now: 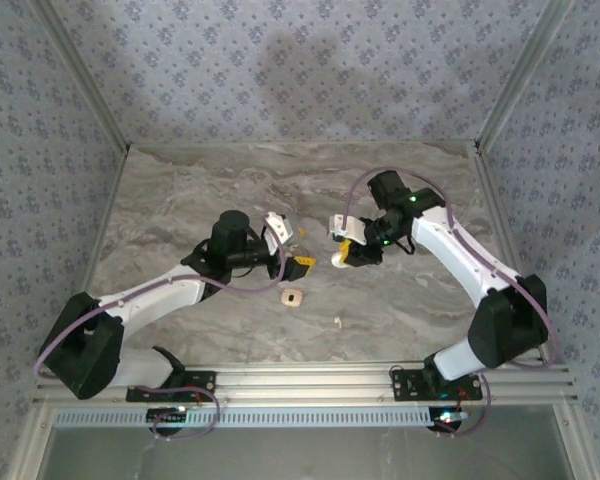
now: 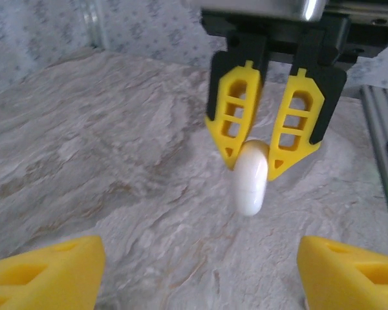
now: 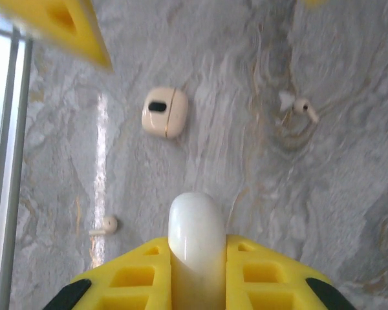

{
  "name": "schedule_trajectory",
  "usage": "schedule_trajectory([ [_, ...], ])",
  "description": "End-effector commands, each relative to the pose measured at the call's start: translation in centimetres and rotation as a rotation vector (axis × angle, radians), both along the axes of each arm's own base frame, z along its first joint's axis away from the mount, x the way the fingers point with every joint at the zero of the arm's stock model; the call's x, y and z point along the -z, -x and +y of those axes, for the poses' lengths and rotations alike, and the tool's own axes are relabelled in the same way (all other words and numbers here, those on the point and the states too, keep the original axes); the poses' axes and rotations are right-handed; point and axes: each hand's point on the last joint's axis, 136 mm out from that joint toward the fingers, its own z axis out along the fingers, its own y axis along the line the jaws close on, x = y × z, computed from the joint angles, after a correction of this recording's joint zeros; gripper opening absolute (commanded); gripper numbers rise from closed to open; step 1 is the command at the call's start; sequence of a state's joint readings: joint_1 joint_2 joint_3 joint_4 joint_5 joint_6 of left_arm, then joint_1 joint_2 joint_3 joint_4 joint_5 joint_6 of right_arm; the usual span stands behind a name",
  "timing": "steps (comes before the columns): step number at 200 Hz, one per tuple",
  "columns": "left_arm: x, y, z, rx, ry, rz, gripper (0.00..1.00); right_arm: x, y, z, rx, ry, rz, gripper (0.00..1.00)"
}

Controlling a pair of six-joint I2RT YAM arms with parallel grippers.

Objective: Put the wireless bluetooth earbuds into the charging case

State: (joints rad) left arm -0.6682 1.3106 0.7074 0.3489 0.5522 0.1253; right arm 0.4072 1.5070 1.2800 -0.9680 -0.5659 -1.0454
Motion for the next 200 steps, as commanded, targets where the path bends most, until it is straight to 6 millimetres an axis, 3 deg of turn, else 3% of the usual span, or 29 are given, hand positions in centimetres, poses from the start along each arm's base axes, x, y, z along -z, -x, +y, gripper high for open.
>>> schedule_trajectory([
  [1, -0.3, -1.8, 1.8, -0.142, 0.019, 0.028, 0.81, 1.5, 0.0, -1.7, -0.006, 0.089, 0.072, 0.19],
  [32, 0.6, -2.5, 2.9, -0.200, 0.002, 0.065, 0.81, 4.0, -1.1, -2.8, 0.021, 0.132, 0.156, 0.18],
  [117, 2.1, -3.3, 3.7, -0.253, -0.044, 0.099, 0.81, 9.2, -3.9, -4.6, 0.066, 0.220, 0.343, 0.18],
  [200, 3.0, -3.8, 3.6, -0.259, -0.074, 0.127, 0.81, 11.8, -4.6, -5.4, 0.087, 0.242, 0.435, 0.20],
])
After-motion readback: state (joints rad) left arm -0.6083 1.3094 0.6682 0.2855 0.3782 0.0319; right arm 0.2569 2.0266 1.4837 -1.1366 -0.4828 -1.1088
